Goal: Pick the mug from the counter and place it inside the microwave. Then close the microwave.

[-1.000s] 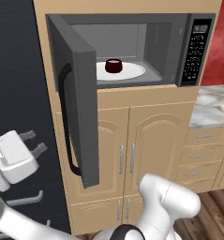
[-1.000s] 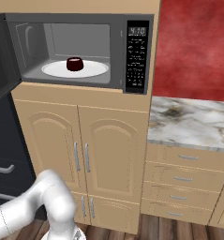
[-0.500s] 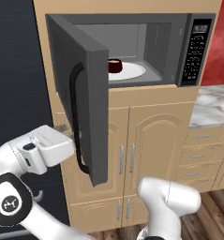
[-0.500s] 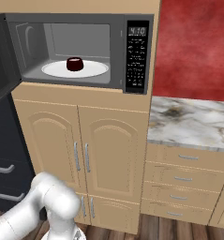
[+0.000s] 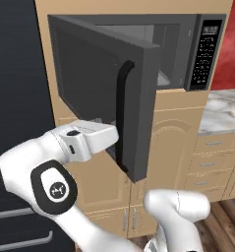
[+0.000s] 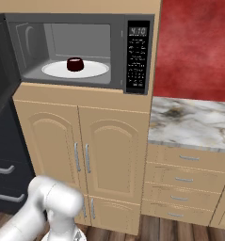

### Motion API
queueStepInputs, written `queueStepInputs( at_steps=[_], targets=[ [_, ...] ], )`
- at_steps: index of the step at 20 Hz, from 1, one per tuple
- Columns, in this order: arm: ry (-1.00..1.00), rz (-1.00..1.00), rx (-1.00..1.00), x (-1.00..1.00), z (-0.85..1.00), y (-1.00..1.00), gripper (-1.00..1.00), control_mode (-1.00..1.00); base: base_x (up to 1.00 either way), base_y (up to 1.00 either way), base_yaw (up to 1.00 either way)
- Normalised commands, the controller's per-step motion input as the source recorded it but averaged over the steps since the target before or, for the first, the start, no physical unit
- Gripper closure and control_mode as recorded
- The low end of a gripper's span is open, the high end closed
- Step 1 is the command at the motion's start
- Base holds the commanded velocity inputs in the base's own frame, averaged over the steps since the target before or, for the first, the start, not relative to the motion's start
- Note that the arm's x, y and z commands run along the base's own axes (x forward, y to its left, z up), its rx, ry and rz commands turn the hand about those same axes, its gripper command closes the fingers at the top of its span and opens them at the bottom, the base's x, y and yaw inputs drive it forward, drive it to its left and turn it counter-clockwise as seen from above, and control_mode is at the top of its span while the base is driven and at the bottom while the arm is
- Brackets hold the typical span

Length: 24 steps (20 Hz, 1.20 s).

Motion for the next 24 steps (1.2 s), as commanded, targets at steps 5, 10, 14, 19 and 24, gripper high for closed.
queueStepInputs(
  at_steps=[5, 10, 14, 19, 24],
  targets=[
    [0.04, 0.05, 0.01, 0.57, 0.18, -0.68, -1.00, -1.00, 0.00, 0.00, 0.00],
    [0.02, 0.06, 0.08, 0.76, 0.07, -0.68, -1.00, -1.00, 0.00, 0.00, 0.00],
    [0.00, 0.07, 0.10, 0.78, 0.01, -0.70, -1.00, -1.00, 0.00, 0.00, 0.00],
    [0.00, 0.09, 0.11, 0.71, 0.03, -0.63, -1.00, -1.00, 0.00, 0.00, 0.00],
    [0.00, 0.18, 0.10, 0.71, 0.16, -0.51, -1.00, -1.00, 0.00, 0.00, 0.00]
  ],
)
